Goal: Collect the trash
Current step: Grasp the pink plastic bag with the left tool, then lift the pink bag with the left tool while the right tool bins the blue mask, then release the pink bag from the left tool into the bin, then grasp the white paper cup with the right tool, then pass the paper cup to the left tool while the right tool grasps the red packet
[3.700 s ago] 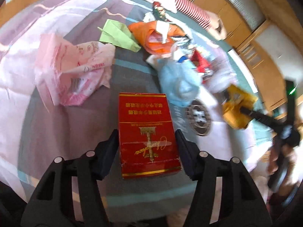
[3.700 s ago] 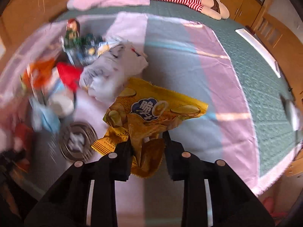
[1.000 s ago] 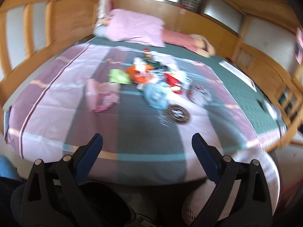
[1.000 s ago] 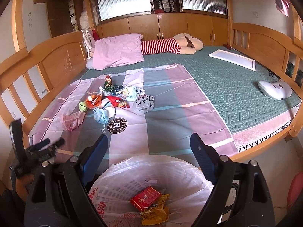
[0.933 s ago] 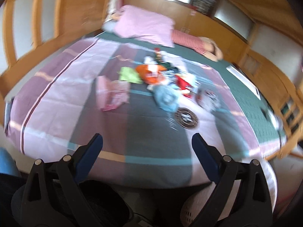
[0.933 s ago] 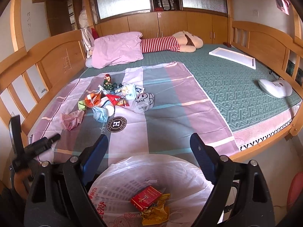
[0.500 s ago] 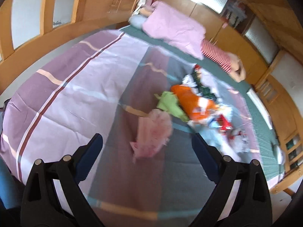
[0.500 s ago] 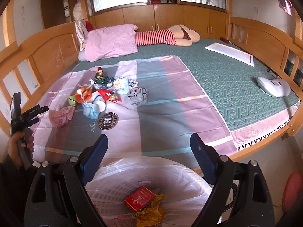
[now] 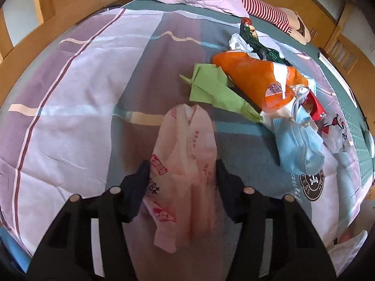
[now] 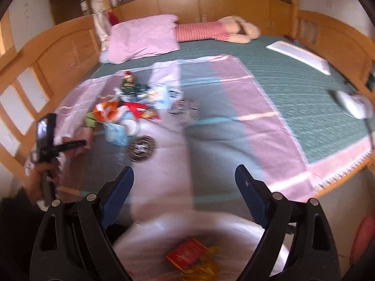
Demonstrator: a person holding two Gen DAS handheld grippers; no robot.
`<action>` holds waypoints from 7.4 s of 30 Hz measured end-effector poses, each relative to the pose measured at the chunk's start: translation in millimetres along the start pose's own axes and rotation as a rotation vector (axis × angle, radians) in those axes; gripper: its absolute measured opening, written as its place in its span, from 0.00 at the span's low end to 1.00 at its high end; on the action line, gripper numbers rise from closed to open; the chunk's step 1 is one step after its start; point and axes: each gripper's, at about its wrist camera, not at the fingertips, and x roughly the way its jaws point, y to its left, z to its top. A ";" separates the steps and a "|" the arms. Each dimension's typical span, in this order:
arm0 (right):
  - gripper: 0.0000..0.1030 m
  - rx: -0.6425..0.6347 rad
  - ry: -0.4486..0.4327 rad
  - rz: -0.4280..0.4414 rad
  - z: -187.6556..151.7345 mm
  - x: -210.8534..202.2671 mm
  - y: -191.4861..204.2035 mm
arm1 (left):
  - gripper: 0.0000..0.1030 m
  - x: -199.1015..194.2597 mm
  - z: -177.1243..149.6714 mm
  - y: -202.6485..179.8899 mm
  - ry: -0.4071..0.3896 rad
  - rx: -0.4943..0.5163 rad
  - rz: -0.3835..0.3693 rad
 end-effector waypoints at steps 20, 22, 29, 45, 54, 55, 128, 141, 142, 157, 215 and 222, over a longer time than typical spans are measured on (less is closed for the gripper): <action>0.34 -0.314 0.285 -0.076 29.9 253.4 162.9 | 0.47 -80.8 -74.3 8.7 -0.136 -0.113 -0.045; 0.28 -0.320 0.277 -0.057 27.9 245.0 161.1 | 0.47 -80.8 -74.5 8.5 -0.135 -0.111 -0.047; 0.26 -0.297 0.221 0.048 29.1 185.4 149.1 | 0.47 -86.7 -74.3 3.5 -0.176 -0.087 -0.060; 0.26 -0.243 0.068 0.241 6.5 35.7 127.5 | 0.47 -124.2 -99.9 1.4 -0.279 -0.090 -0.214; 0.26 -0.202 -0.004 0.167 -18.2 -29.6 75.1 | 0.47 -173.0 -126.4 -31.4 -0.326 -0.030 -0.375; 0.26 -0.193 -0.007 0.160 -22.3 -36.2 67.6 | 0.47 -177.7 -129.2 -37.3 -0.331 -0.015 -0.375; 0.86 -0.203 0.313 -0.017 77.8 283.3 127.5 | 0.91 -76.9 -68.5 62.3 -0.124 -0.373 0.037; 0.66 -0.208 0.391 0.248 45.2 249.5 157.2 | 0.91 -77.7 -70.1 67.3 -0.125 -0.414 0.037; 0.66 -0.190 0.411 0.281 39.8 245.6 158.6 | 0.91 -78.7 -70.7 68.3 -0.129 -0.422 0.039; 0.73 -0.079 0.513 0.551 12.7 216.4 177.1 | 0.91 -84.5 -78.5 84.1 -0.143 -0.531 0.021; 0.41 -0.108 0.117 0.103 20.1 88.5 78.9 | 0.74 -61.8 -72.8 -42.8 -0.145 -0.004 0.032; 0.41 -0.129 0.005 0.126 14.7 29.2 72.4 | 0.74 -131.8 -88.0 -54.3 -0.319 0.006 0.028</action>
